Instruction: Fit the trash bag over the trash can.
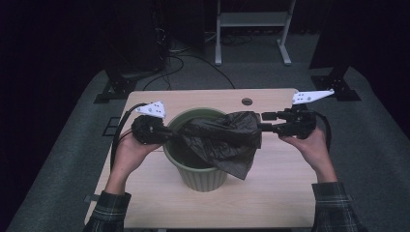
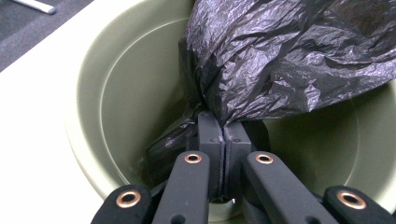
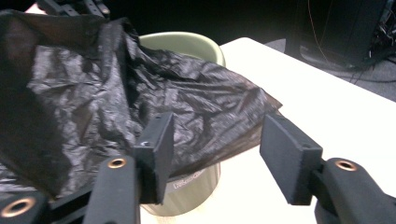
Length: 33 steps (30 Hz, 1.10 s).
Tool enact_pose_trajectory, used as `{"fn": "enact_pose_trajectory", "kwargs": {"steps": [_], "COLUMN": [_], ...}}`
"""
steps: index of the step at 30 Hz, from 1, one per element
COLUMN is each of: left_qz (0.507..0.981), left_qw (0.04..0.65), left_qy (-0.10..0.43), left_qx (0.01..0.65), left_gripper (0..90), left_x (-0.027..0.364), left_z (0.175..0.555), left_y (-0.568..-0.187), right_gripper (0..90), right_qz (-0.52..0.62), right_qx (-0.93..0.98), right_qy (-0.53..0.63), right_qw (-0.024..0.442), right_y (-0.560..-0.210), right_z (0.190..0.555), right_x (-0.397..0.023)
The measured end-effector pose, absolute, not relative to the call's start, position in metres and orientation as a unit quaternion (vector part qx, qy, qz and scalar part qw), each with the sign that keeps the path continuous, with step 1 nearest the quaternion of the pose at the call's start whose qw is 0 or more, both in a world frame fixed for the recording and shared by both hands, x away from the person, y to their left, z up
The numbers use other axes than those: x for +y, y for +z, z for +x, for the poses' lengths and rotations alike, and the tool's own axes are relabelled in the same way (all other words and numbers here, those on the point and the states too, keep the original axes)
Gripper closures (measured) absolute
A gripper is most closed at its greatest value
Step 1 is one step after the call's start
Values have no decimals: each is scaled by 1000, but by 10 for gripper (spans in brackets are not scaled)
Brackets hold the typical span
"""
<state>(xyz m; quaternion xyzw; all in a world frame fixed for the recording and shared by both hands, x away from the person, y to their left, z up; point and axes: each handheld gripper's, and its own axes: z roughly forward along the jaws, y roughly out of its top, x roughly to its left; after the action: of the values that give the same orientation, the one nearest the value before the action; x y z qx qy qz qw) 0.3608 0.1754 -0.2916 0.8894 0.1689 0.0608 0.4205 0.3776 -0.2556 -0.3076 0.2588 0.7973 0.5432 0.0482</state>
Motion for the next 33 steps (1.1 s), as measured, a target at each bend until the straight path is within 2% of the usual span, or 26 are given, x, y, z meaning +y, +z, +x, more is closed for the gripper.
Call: {"fn": "enact_pose_trajectory", "kwargs": {"steps": [2, 4, 9, 12, 20, 26, 33], "left_qz": [890, 891, 891, 889, 880, 877, 875], "left_qw": [420, 419, 419, 421, 436, 445, 462], "left_qy": [60, 60, 60, 61, 84, 90, 88], "left_qx": [166, 164, 165, 167, 171, 154, 117], "left_gripper": [889, 886, 860, 809, 447, 353, 339], "left_x": [175, 174, 175, 177, 183, 179, 161], "left_z": [359, 358, 356, 355, 349, 342, 339], "left_y": [-292, -291, -291, -292, -289, -276, -255], "right_gripper": [423, 543, 892, 898, 898, 898, 898], "right_qz": [266, 265, 260, 263, 283, 281, 277], "right_qx": [795, 796, 806, 805, 807, 809, 810], "right_qy": [544, 543, 531, 531, 516, 514, 515], "right_qw": [44, 30, 31, 34, 50, 52, 50], "right_y": [-312, -318, -326, -328, -327, -327, -325], "right_z": [381, 384, 392, 397, 422, 428, 427], "right_x": [-254, -252, -241, -236, -223, -214, -210]}}
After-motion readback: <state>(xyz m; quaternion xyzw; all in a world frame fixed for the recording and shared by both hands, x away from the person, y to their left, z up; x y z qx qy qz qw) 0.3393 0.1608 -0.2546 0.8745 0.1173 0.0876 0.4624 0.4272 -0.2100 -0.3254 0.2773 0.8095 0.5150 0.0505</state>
